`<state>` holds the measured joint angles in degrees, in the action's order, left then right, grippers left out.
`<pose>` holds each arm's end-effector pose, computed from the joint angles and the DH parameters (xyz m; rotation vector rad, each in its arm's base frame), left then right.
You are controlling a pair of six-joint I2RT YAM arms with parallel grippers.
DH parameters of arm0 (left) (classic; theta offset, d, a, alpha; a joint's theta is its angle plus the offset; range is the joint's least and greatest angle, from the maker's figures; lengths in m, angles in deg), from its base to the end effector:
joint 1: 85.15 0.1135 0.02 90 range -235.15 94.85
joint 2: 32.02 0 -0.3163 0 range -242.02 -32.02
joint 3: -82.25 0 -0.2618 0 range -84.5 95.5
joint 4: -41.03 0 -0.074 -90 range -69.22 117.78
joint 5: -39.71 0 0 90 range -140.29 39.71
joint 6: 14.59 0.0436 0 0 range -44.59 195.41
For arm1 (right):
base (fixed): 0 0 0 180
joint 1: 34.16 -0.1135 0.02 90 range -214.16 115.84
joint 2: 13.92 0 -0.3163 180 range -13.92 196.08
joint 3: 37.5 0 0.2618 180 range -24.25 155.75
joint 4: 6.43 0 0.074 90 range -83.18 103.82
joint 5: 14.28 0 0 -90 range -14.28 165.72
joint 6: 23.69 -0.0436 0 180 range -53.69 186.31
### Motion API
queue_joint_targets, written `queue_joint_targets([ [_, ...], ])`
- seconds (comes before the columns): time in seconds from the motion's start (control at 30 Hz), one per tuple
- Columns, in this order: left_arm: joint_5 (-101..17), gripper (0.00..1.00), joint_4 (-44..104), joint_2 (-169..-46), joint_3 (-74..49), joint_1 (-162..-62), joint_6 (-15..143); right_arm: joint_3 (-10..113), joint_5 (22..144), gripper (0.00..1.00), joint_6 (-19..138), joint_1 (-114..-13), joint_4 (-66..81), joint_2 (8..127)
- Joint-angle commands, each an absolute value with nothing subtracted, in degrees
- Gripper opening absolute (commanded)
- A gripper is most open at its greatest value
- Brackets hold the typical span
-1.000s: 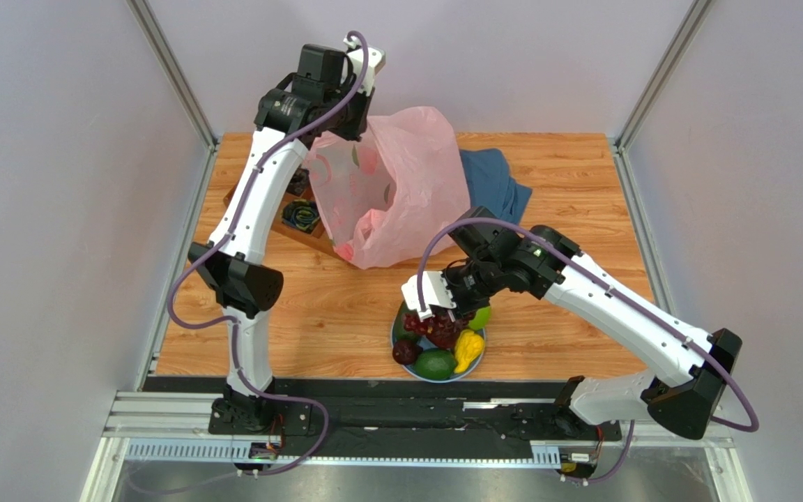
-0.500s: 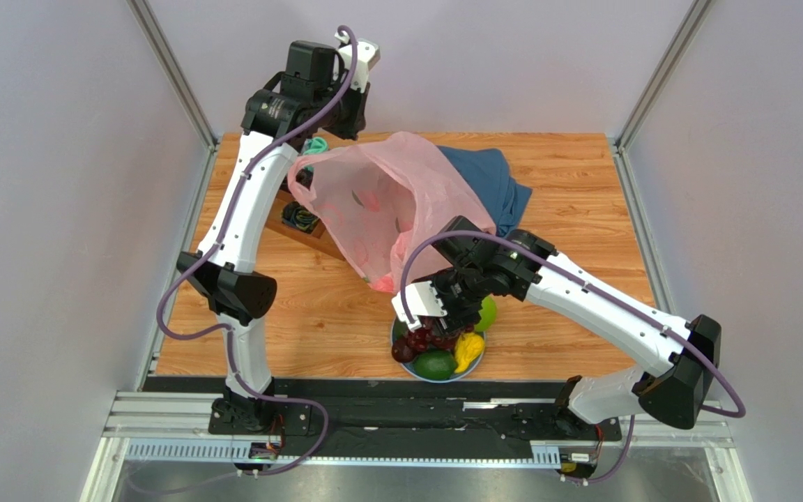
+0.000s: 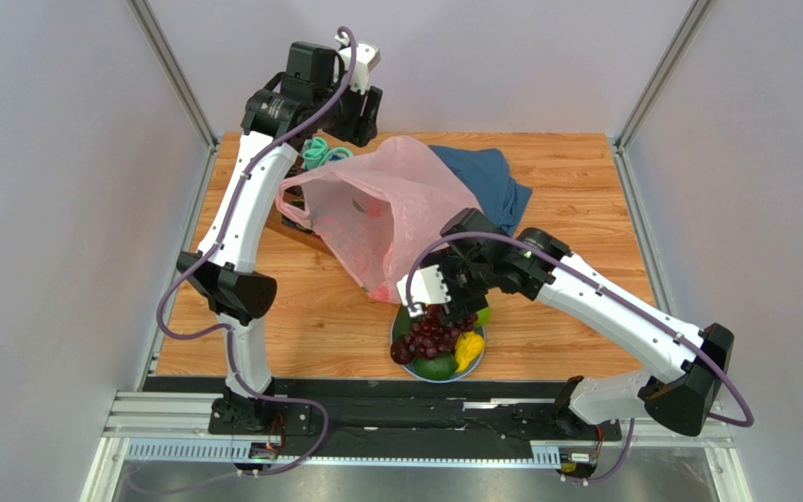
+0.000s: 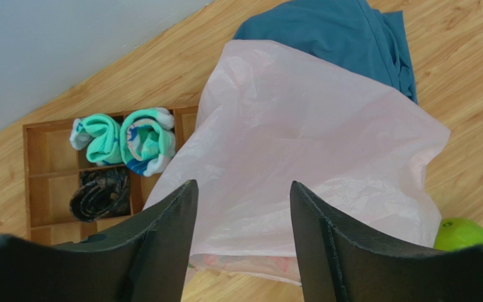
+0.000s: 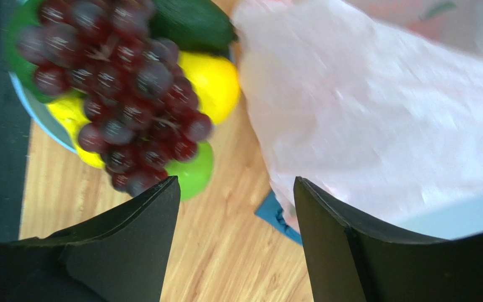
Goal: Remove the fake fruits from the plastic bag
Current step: Place the fake fruit on the plate, then reset both arms
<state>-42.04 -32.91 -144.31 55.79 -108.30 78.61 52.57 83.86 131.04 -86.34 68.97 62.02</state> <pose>0.3979 -0.1769 0.5155 0.5737 2.0782 -0.3569 0.1505 0.2039 0.3815 -2.2631 1.3331 0.1122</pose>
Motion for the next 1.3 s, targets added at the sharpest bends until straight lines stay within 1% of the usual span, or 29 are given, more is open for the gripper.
queue_joint_targets([
  [0.0,-42.20,0.69,-32.51,-141.27,57.00,-108.17,78.74,55.73,80.29,0.72,130.65,-82.07,65.62,59.46],
  [0.17,-42.73,0.71,-32.43,-141.36,57.35,-108.17,78.92,56.53,83.35,0.72,126.35,-77.23,65.26,58.59],
  [0.27,-44.04,0.80,-32.16,-141.71,58.05,-108.17,78.75,55.21,85.11,0.73,120.65,-73.98,62.99,57.71],
  [0.3,-44.49,0.82,-32.08,-141.80,58.49,-108.26,79.01,54.77,85.64,0.75,114.71,-72.32,61.76,57.45],
  [0.33,-45.62,0.88,-31.90,-141.89,59.02,-108.17,79.27,54.07,86.00,0.76,111.26,-68.12,57.92,57.27],
  [0.37,-46.24,0.95,-31.81,-141.71,59.37,-108.17,79.45,52.85,85.74,0.82,106.79,-65.56,55.88,57.01],
  [0.4,-46.94,0.98,-31.72,-141.71,59.72,-108.17,79.97,52.31,85.04,0.85,102.83,-63.01,53.77,56.83],
  [0.43,-47.56,0.99,-31.72,-141.10,59.81,-108.26,80.24,51.78,83.73,0.90,93.91,-57.68,49.49,56.74],
  [0.47,-48.79,0.99,-31.81,-140.57,59.64,-108.17,80.50,51.34,80.24,1.00,89.82,-55.10,47.88,56.83],
  [0.5,-49.41,0.99,-31.72,-140.05,59.38,-108.17,81.11,51.43,79.68,1.00,86.65,-52.20,47.08,57.61],
  [0.53,-50.20,0.99,-31.81,-138.48,58.24,-108.17,81.38,51.69,80.02,1.00,82.79,-46.78,46.72,58.23],
  [0.6,-52.66,0.99,-31.55,-136.36,56.31,-107.91,82.26,53.35,80.55,1.00,80.04,-42.18,46.81,59.37],
  [0.63,-53.62,0.99,-31.29,-133.65,53.34,-107.74,82.35,54.58,80.81,1.00,78.02,-38.67,47.94,60.68],
  [0.67,-53.72,0.99,-31.02,-132.15,51.66,-106.78,82.09,55.63,82.82,1.00,77.57,-37.33,49.08,61.39],
  [0.73,-52.50,0.99,-31.37,-128.10,46.73,-105.19,81.12,57.05,82.75,1.00,76.08,-36.09,50.84,61.92],
  [0.87,-50.73,0.99,-30.24,-119.85,34.18,-99.66,79.10,52.23,83.45,1.00,71.77,-36.09,48.48,57.36],
  [0.9,-50.73,0.99,-29.27,-115.56,26.41,-98.87,78.58,51.43,83.89,1.00,71.24,-36.09,47.95,56.57],
  [0.93,-50.73,0.99,-27.96,-112.91,21.98,-97.55,77.87,49.95,84.24,1.00,70.62,-36.09,47.95,56.04],
  [0.97,-49.34,0.99,-24.20,-110.19,17.15,-97.02,77.08,49.50,84.68,1.00,69.92,-36.18,47.78,55.25],
  [1.0,-48.89,0.99,-21.47,-104.07,6.48,-96.84,77.51,49.15,85.12,1.00,69.04,-36.09,47.77,54.98],
  [1.07,-48.53,0.99,-11.83,-98.06,-4.21,-96.84,78.30,47.83,86.70,1.00,68.86,-36.09,47.07,54.28],
  [1.1,-48.80,0.99,-9.34,-93.77,-12.26,-96.84,77.44,47.74,86.88,1.00,68.86,-36.09,46.55,54.28],
  [1.2,-48.89,0.99,-5.89,-91.53,-19.09,-96.84,71.64,49.05,86.09,1.00,68.68,-36.09,47.15,55.15],
  [1.27,-47.40,0.99,-4.48,-91.53,-20.42,-96.66,68.99,49.67,86.09,1.00,68.68,-36.09,47.33,55.24],
])
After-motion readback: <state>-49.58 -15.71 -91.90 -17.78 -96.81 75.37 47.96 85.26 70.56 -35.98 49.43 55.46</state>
